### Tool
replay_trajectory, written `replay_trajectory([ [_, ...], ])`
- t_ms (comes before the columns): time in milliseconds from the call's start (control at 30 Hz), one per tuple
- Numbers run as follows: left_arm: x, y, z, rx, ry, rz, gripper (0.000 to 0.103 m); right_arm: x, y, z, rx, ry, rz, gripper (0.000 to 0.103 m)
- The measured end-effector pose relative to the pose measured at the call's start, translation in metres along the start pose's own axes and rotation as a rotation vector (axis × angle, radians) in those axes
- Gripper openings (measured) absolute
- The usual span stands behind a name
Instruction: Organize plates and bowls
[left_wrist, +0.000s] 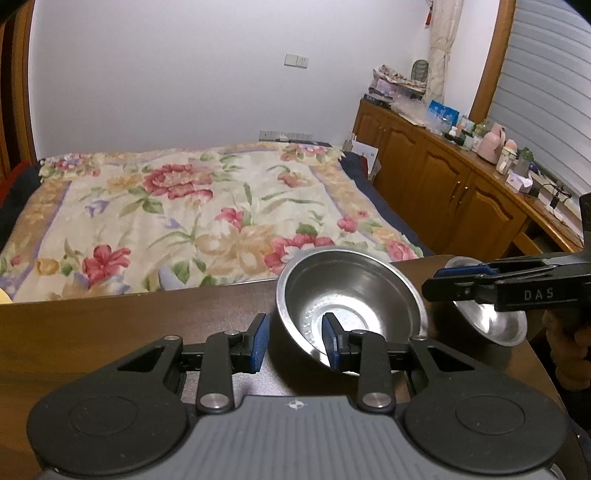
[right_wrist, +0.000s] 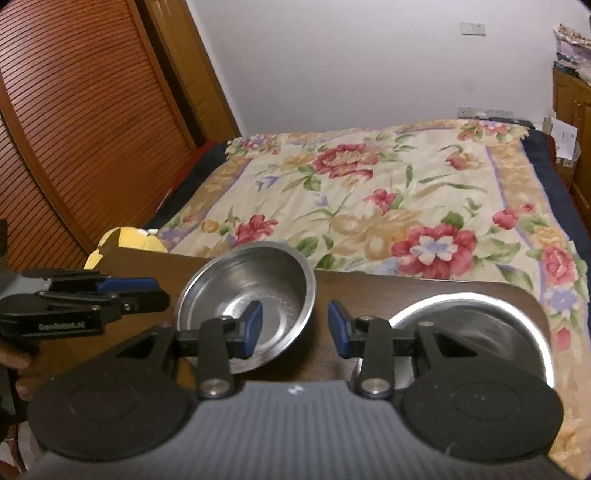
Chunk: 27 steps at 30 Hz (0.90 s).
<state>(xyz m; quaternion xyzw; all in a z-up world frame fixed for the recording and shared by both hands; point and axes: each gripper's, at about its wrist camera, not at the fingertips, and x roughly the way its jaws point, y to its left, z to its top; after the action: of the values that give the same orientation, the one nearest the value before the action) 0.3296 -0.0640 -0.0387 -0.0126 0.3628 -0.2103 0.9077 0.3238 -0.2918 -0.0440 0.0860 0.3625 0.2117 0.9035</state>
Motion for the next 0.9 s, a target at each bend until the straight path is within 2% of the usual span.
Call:
replay_trajectory([
  [200,0.011,0.005,0.000,-0.031,0.021,-0.039,0.033,0.013,0.002,-0.002,0.003,0.033,0.019,0.041],
  [567,0.022,0.009,-0.002,-0.048,0.048,-0.042,0.032,0.024,0.005,-0.005,-0.004,0.068,0.031,0.038],
  [667,0.024,0.011,-0.002,-0.053,0.050,-0.047,0.027,0.027,0.006,-0.005,-0.009,0.077,0.035,0.038],
  [767,0.024,0.011,-0.002,-0.046,0.051,-0.048,0.022,0.028,0.005,-0.006,-0.003,0.083,0.041,0.035],
  [800,0.025,0.010,-0.002,-0.044,0.051,-0.050,0.022,0.029,0.004,-0.007,0.001,0.086,0.044,0.028],
  [900,0.024,0.010,-0.003,-0.046,0.050,-0.049,0.019,0.029,0.003,-0.008,0.012,0.092,0.052,0.023],
])
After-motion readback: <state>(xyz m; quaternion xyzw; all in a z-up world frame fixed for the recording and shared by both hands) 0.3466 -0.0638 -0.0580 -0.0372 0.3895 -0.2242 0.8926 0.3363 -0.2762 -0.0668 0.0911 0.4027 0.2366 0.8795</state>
